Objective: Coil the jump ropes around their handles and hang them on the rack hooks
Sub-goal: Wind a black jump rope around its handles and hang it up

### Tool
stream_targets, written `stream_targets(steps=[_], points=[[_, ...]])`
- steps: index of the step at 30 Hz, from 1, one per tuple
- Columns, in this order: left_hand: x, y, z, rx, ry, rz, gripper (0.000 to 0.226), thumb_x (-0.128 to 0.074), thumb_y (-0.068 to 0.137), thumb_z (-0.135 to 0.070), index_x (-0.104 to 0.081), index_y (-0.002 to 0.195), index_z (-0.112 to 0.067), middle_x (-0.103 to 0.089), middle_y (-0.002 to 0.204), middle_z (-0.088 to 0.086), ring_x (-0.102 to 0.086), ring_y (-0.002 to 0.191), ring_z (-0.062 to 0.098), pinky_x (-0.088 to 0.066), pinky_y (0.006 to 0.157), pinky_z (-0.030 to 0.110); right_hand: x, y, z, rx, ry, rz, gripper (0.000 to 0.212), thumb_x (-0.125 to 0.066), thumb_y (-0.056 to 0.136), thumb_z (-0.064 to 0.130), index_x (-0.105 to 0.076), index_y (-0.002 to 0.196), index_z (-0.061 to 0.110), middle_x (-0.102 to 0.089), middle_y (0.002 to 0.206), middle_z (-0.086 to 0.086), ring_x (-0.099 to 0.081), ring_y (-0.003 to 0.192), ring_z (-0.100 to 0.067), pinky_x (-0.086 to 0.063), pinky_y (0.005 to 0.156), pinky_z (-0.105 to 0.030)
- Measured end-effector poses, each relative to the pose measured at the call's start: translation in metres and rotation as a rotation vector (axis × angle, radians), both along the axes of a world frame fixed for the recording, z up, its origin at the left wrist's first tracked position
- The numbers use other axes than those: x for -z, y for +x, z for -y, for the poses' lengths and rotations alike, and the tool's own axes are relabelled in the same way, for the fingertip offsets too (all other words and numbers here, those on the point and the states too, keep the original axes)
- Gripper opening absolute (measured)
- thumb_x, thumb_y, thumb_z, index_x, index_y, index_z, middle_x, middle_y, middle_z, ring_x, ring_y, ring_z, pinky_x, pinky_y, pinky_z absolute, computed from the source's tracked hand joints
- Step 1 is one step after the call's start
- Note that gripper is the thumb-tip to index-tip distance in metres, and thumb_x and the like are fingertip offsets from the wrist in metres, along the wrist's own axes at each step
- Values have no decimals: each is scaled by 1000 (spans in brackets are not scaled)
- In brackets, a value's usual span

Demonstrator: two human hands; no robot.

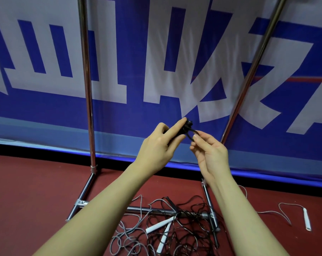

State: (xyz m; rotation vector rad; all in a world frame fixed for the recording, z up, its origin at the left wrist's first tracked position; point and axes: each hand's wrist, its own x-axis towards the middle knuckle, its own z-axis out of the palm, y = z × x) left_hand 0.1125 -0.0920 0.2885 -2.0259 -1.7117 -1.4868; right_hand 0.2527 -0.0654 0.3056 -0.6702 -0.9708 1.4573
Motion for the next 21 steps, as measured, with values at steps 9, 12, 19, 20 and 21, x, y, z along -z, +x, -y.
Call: stream_targets(steps=[9,12,19,20,21], points=[[0,-4,2,198,-118,140,50,-38,93,-51,-37,142,-48,-58,88,-7,-57,80,16,-51,78,44,0,2,-2,39,144,83,15,-55,90,-7,-59,83,6,-74,74,-1,-71,76,-13,-56,77,-23],[-3,-1,1,24,-252,-59,45,-35,101,-47,-25,144,-54,-54,98,-5,-53,90,16,-51,75,41,4,3,-4,93,155,143,13,-56,90,-6,-58,83,6,-73,73,-2,-71,74,-14,-56,78,-24],[2,-4,-4,-166,103,-392,52,-37,93,-48,-49,138,-24,-52,86,6,-50,59,23,-30,36,23,7,-1,-6,145,149,189,12,-55,93,-3,-55,85,6,-72,75,-4,-72,75,-15,-57,82,-28],[4,-9,-5,-118,131,-430,56,-40,90,-52,-45,138,-25,-51,85,6,-49,59,21,-32,36,23,7,0,-6,144,142,174,13,-55,93,-3,-54,84,6,-72,74,-4,-72,75,-15,-57,81,-28],[4,-12,-4,-82,154,-443,59,-42,86,-55,-42,139,-27,-51,84,4,-46,58,19,-33,36,23,8,1,-6,139,135,166,13,-55,93,-2,-54,83,6,-71,74,-6,-72,75,-16,-57,80,-29]])
